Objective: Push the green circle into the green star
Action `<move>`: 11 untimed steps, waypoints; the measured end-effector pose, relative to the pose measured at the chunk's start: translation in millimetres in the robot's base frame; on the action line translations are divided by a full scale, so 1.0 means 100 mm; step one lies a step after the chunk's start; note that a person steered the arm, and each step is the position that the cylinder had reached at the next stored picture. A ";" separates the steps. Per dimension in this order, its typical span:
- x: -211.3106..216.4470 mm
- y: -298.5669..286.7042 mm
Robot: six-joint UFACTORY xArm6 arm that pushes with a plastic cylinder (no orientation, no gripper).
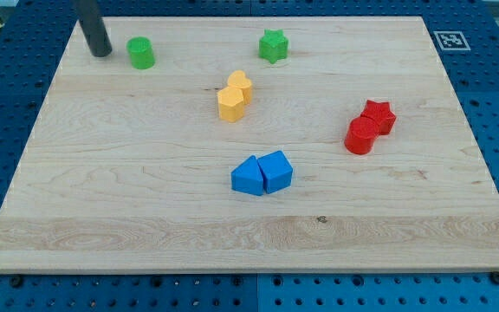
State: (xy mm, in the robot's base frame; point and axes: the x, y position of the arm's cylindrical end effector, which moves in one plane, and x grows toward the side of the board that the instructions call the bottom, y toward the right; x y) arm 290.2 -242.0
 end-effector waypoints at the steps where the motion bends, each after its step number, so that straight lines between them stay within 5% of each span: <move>1: 0.21 0.16; 4: -0.15 0.94; 7: -0.65 1.12; 11: -0.50 2.11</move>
